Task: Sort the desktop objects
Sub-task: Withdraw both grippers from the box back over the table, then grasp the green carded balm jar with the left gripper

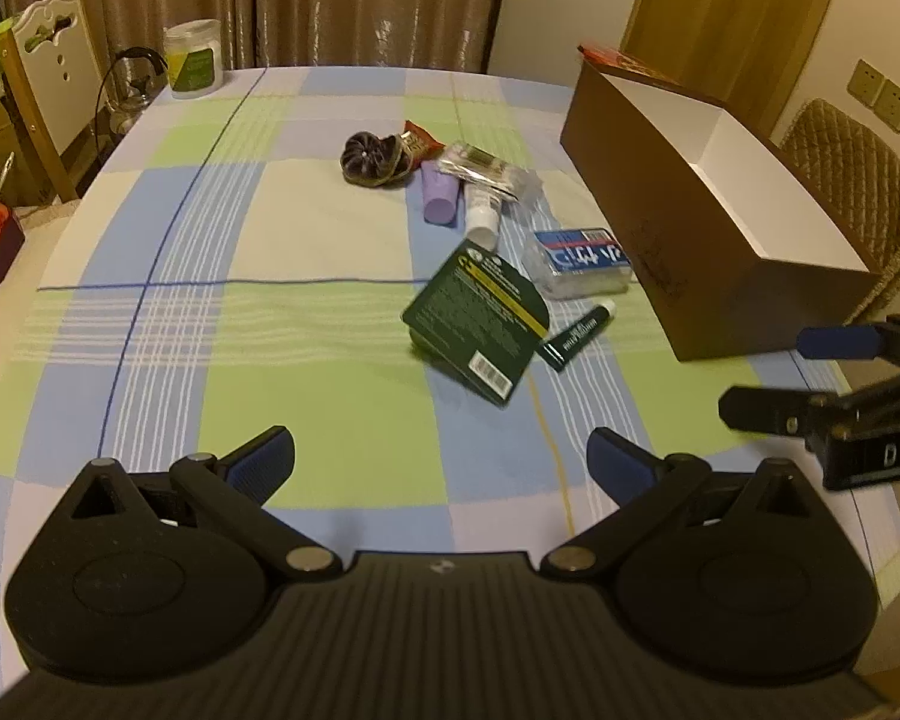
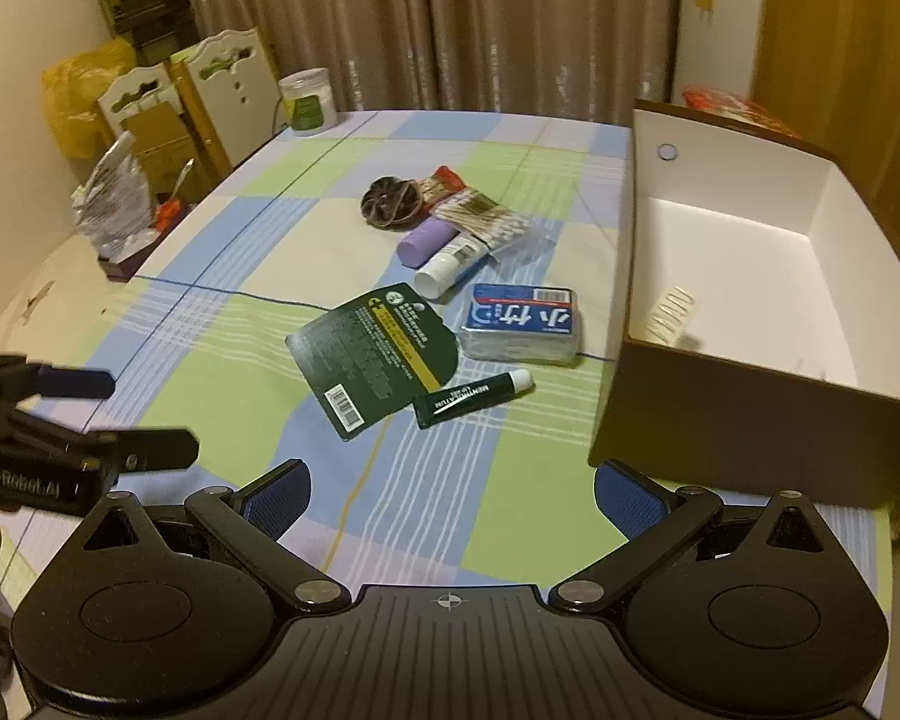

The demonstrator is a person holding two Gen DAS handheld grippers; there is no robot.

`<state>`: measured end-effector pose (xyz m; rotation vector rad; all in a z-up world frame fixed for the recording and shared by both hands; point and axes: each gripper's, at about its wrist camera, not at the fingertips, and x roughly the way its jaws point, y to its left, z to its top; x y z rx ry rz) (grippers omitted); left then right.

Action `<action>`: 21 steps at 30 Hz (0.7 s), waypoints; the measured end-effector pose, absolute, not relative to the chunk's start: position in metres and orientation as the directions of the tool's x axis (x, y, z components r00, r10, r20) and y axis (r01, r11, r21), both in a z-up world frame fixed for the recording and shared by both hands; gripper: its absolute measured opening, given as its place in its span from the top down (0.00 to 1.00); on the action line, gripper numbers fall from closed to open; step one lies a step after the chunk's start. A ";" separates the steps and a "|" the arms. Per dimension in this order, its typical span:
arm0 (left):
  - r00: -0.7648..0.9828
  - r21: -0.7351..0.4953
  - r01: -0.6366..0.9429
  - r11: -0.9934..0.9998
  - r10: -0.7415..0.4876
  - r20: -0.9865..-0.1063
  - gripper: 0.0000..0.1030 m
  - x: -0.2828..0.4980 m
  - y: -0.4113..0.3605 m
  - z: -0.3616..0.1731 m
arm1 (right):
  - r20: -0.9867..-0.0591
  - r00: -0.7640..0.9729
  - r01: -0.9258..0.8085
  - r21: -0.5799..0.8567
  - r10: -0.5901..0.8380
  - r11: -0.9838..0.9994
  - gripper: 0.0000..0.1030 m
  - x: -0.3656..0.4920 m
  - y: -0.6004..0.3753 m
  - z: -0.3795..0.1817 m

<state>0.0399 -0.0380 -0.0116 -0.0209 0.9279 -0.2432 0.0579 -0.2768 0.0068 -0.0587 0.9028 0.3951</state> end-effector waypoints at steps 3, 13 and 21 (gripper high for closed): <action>0.575 -0.107 0.197 0.974 -0.204 -0.792 0.01 0.051 -0.042 -0.011 | -0.770 0.540 -0.392 0.127 0.340 0.911 0.00 0.065 -0.279 0.003; 0.523 -0.085 0.295 0.952 -0.236 -0.819 0.11 0.098 -0.055 -0.022 | -0.779 0.512 -0.447 0.118 0.362 0.887 0.00 0.075 -0.274 -0.012; 0.423 -0.130 0.442 0.888 -0.334 -0.842 0.22 0.155 -0.051 -0.053 | -0.819 0.510 -0.331 0.096 0.263 0.939 0.00 0.073 -0.259 -0.029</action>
